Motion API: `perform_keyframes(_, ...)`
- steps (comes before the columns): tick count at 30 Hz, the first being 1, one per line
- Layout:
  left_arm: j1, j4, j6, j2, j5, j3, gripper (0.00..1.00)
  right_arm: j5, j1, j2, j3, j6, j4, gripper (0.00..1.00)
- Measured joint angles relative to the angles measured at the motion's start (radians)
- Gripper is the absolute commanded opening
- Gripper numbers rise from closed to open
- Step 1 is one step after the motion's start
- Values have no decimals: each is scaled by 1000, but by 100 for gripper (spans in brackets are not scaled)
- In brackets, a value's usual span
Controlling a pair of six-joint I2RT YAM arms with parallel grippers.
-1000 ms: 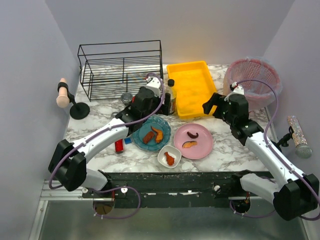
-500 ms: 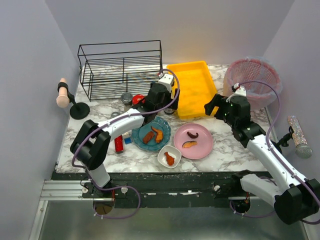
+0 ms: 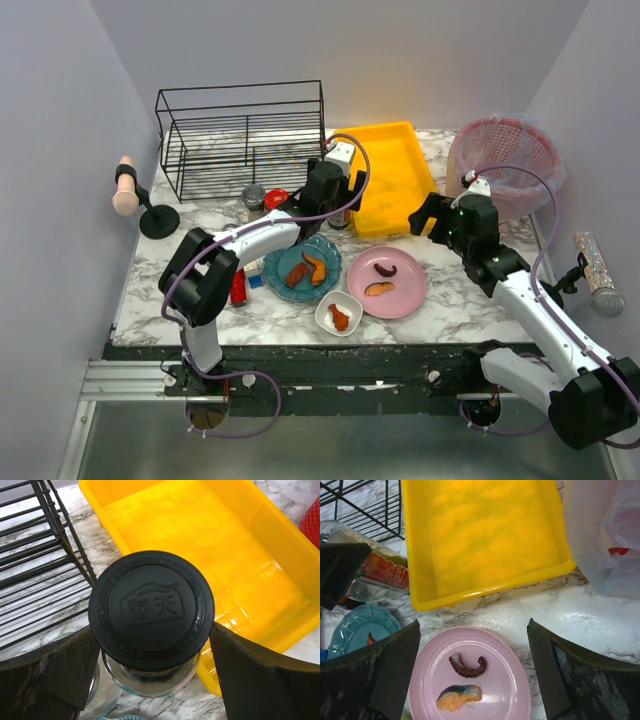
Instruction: Clear the kitchen counter
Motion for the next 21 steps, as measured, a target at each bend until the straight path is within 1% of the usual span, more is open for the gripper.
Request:
perform_keyframes(5, 0, 0, 4, 4, -8, 0, 94, 0, 0, -1, -4, 0, -6, 96)
perform_keyframes(8, 0, 0, 4, 4, -11, 0, 90, 0, 0, -1, -4, 0, -6, 96)
perform_keyframes(10, 0, 2, 4, 4, -16, -1, 90, 0, 0, -1, -4, 0, -6, 96)
perform_keyframes(18, 0, 10, 0, 6, -23, -16, 95, -1, 0, -1, -4, 1, -6, 96)
perform_keyframes(21, 0, 10, -2, 8, -24, -27, 94, -1, 0, -1, -5, 1, -6, 96)
